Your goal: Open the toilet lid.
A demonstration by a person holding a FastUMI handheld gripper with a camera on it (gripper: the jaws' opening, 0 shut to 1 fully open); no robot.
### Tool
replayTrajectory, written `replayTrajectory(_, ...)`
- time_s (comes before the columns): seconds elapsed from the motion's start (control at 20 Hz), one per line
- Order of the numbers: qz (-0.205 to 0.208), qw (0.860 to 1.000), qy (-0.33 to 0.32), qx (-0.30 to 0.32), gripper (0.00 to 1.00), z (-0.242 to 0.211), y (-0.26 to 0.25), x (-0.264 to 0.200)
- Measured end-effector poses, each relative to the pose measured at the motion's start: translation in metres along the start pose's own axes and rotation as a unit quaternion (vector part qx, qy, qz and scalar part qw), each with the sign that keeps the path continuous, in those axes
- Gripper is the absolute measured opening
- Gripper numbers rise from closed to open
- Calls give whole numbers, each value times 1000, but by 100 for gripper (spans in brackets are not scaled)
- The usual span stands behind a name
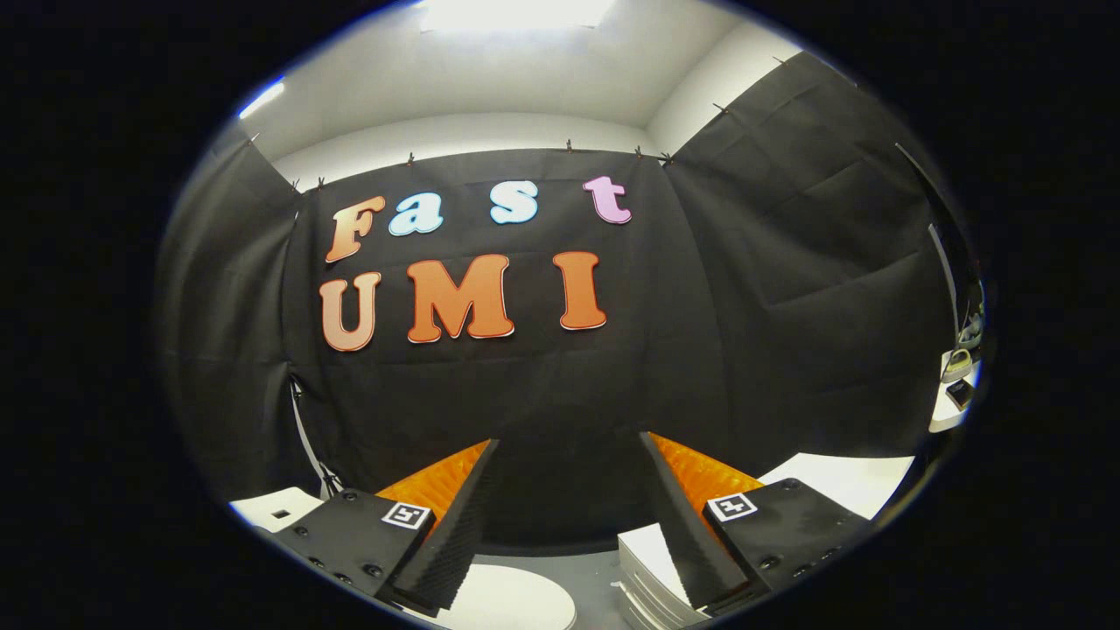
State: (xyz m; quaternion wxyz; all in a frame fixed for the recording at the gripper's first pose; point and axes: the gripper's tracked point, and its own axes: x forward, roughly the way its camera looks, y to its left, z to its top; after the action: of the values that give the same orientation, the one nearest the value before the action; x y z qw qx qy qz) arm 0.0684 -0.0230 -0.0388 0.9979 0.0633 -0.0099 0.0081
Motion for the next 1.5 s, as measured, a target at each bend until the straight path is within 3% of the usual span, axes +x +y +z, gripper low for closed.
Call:
replayTrajectory(0.2,4,1000,14,3,99,-31,14,-20)
replayTrajectory(0.4,-22,999,26,0,99,-73,11,-47)
replayTrajectory(0.85,-77,989,110,62,98,-218,-2,-86)
replayTrajectory(1.3,-135,962,221,88,99,-387,-20,-111)
replayTrajectory(1.5,-175,941,261,128,99,-440,-33,-125)
